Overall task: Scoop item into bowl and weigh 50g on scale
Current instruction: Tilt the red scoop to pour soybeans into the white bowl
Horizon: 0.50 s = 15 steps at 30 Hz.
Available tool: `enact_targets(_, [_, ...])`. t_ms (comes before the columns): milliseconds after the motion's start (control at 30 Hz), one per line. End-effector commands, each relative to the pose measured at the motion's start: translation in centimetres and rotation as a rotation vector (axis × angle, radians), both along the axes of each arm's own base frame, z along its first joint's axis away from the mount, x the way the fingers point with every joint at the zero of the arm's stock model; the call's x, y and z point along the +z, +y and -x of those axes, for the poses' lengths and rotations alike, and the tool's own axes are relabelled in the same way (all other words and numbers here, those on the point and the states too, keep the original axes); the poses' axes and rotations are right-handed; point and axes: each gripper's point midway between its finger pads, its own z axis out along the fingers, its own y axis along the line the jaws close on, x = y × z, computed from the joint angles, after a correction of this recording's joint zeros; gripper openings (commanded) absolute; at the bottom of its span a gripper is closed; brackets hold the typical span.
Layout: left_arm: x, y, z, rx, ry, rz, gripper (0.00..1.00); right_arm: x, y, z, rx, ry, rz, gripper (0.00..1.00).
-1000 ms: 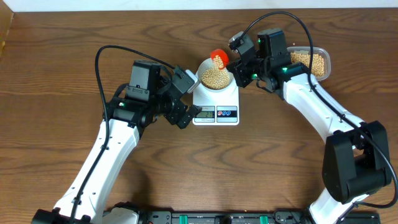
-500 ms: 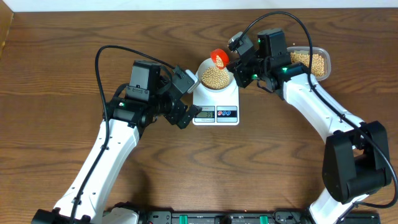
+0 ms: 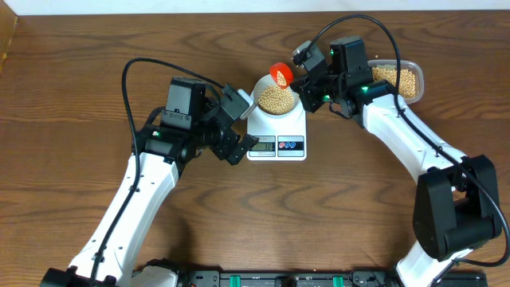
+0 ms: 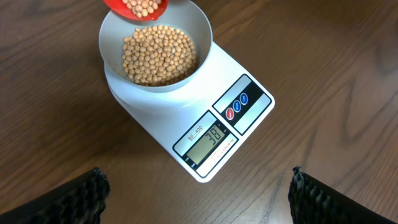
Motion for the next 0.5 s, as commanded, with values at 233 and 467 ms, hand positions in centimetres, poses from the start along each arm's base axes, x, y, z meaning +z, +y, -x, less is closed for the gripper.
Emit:
enact_targets(233, [-0.26,-0.05,0.2,-0.011,0.003,-0.002,0.95,-0.33,0.31,0.16,0.016,-0.005,0.013,0.01])
enact_targets(467, [-0.26,-0.05,0.2,-0.011,0.003,-0.002,0.95,-0.35,0.32,0.19,0.097,-0.08,0.069,0.01])
